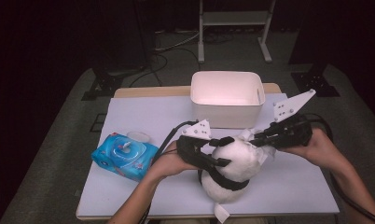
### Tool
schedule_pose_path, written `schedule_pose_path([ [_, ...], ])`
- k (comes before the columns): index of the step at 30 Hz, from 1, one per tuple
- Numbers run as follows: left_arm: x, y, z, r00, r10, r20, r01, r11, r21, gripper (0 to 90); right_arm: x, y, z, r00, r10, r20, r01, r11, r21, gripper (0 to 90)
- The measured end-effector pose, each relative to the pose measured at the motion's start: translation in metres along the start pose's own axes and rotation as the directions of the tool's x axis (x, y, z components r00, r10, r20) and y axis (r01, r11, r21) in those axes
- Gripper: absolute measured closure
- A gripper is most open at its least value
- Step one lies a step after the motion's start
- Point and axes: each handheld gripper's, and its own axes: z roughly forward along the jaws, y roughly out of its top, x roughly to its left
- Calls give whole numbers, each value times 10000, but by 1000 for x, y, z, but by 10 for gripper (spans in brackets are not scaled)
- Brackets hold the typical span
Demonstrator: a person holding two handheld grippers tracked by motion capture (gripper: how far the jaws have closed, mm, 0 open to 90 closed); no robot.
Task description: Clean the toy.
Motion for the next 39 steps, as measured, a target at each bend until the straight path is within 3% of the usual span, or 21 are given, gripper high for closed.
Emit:
schedule_pose_path([
  [11, 2, -5, 5, 9997, -199, 119, 199, 9998, -64, 220, 0, -9, 2, 9998, 167, -111, -167, 9999, -2, 820],
  [13, 1, -13, 9, 9992, -368, 170, 365, 9992, 169, 190, 0, -12, 2, 9997, 209, -119, -210, 9998, -54, 820],
  [15, 2, -18, 10, 9980, -567, 276, 567, 9984, -5, 189, 0, -15, 1, 9994, 262, -210, -265, 9995, -145, 820],
  [16, 2, -18, 10, 9980, -567, 276, 567, 9984, -5, 191, 0, -15, 1, 9994, 262, -210, -265, 9995, -145, 820],
  [20, 2, -19, 8, 9986, -498, 151, 502, 9983, -289, 381, 1, -15, 2, 9993, 319, -185, -324, 9992, -240, 820],
  [23, 4, -17, 3, 9988, -479, 93, 483, 9980, -420, 433, 1, -14, 1, 9995, 288, -149, -294, 9985, -453, 820],
  [28, 6, -8, -7, 9995, -322, -73, 320, 9989, -352, 451, 0, -13, -1, 9992, 381, -142, -393, 9948, -941, 820],
  [32, 7, -2, -15, 9998, -178, -135, 174, 9994, -295, 455, 0, -13, 3, 9994, 353, -3, -352, 9966, -750, 821],
  [39, 1, 1, -1, 9998, 9, -185, -6, 9998, 210, 420, 2, -14, 7, 9995, 297, -132, -305, 9978, -597, 821],
])
